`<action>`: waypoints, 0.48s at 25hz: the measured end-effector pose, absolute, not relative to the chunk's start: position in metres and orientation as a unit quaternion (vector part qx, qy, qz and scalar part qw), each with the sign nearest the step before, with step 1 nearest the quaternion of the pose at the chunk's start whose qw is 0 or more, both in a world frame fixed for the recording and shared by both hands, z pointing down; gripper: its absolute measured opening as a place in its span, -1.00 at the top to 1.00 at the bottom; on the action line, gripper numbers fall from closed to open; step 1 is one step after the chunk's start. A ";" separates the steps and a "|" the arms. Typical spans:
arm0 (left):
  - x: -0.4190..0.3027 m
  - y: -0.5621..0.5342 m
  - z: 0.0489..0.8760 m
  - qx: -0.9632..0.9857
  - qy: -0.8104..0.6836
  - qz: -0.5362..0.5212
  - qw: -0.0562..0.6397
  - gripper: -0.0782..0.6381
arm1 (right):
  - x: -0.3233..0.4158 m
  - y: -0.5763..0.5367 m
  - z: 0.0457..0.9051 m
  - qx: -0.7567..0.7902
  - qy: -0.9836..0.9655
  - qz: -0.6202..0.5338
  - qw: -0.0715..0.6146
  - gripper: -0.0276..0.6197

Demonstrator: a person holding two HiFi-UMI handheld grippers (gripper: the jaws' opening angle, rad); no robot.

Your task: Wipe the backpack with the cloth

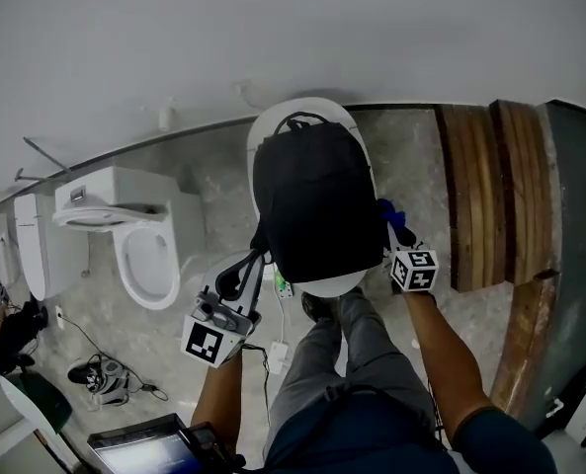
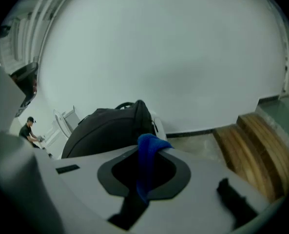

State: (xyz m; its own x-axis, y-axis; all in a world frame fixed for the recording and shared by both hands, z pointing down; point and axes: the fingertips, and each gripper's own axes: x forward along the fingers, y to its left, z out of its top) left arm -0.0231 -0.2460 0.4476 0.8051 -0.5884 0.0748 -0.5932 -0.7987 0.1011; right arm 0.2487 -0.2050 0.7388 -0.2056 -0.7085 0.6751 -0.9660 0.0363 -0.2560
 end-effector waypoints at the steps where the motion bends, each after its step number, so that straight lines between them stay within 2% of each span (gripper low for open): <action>1: -0.025 -0.249 0.453 0.947 -0.314 0.022 0.064 0.77 | 0.244 -0.203 0.758 0.590 -0.692 0.377 0.177 0.83; 4: -0.032 -0.261 0.466 0.943 -0.323 0.027 0.075 0.77 | 0.233 -0.211 0.787 0.562 -0.688 0.443 0.123 0.83; 8: -0.038 -0.277 0.481 0.938 -0.334 0.030 0.085 0.77 | 0.238 -0.257 0.776 0.547 -0.685 0.480 0.015 0.83; 12: -0.043 -0.284 0.488 0.934 -0.344 0.027 0.092 0.77 | 0.239 -0.310 0.760 0.524 -0.700 0.485 -0.033 0.83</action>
